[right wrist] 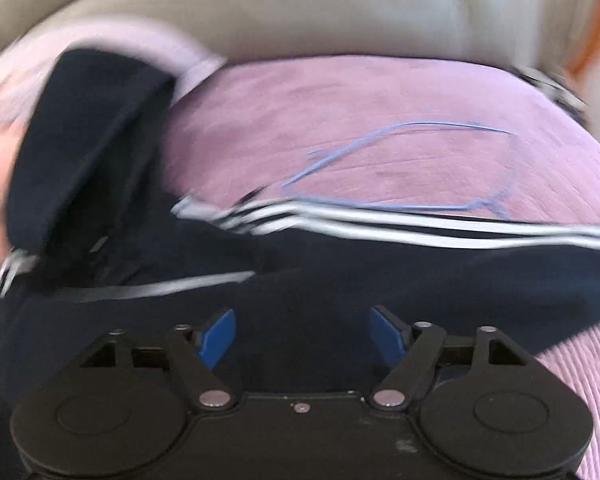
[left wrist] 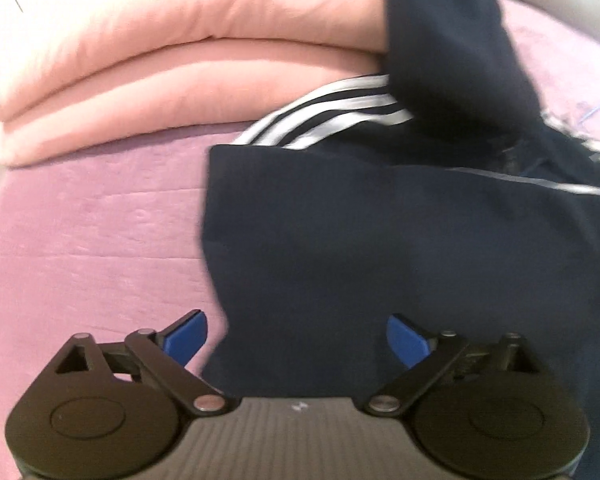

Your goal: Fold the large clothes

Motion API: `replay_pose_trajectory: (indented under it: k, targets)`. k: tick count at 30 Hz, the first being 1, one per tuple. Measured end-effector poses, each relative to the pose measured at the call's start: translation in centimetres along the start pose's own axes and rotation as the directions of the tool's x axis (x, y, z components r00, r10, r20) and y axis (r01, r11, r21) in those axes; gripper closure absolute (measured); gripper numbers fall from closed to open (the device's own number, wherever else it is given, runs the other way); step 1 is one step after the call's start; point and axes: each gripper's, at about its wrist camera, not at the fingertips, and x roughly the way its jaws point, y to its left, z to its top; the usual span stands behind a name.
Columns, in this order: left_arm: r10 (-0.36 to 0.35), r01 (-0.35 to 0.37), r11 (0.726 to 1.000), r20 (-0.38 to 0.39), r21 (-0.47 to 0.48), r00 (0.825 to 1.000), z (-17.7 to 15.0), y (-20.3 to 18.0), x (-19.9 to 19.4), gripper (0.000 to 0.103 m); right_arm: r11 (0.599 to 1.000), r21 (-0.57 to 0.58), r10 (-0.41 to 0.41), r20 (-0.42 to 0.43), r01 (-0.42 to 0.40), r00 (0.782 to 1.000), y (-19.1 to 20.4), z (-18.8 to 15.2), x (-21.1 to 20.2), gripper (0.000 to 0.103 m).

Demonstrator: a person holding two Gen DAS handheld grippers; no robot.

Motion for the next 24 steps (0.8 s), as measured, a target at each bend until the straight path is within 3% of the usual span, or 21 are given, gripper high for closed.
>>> replay_pose_trajectory:
  k: [3,5,7,10,14,19,22,24]
  targets:
    - [-0.051,0.051,0.998,-0.003,-0.040,0.999,-0.2,-0.8,-0.2,0.004,0.995,-0.066,0.072,-0.096,-0.078,0.993,3.0,-1.4,2.1,0.006]
    - [-0.077,0.076,0.995,-0.017,-0.063,0.997,-0.5,-1.1,-0.1,0.004,0.992,-0.116,0.031,-0.137,-0.048,0.990,4.6,-2.5,3.7,0.006]
    - [-0.090,0.087,0.992,-0.033,-0.086,0.995,-0.8,-1.4,0.3,0.004,0.981,-0.194,-0.031,-0.126,0.006,0.992,5.1,-3.5,3.7,0.005]
    - [-0.114,0.105,0.984,-0.055,-0.142,0.992,-0.8,-1.9,0.2,0.005,0.977,-0.212,-0.028,-0.151,-0.004,0.988,3.8,-4.0,2.4,0.004]
    - [-0.160,0.149,0.967,-0.037,-0.208,0.987,-0.7,-2.6,-1.1,0.005,0.998,-0.056,0.031,-0.187,-0.042,0.982,-1.8,-4.3,0.6,0.004]
    - [-0.131,0.127,0.972,-0.008,-0.197,0.991,-0.9,-4.6,-3.5,0.005,0.990,0.130,0.066,-0.136,-0.048,0.989,-9.8,-4.8,-0.9,0.004]
    - [-0.116,0.110,0.976,-0.025,-0.190,0.993,-0.7,-5.7,-4.4,0.005,0.954,0.293,0.111,-0.134,-0.068,0.985,-15.1,-5.5,-0.4,0.004]
    - [-0.092,0.084,0.979,-0.035,-0.183,0.995,-0.6,-6.2,-4.9,0.005,0.909,0.410,0.164,-0.181,-0.078,0.970,-18.3,-6.0,-0.1,0.004]
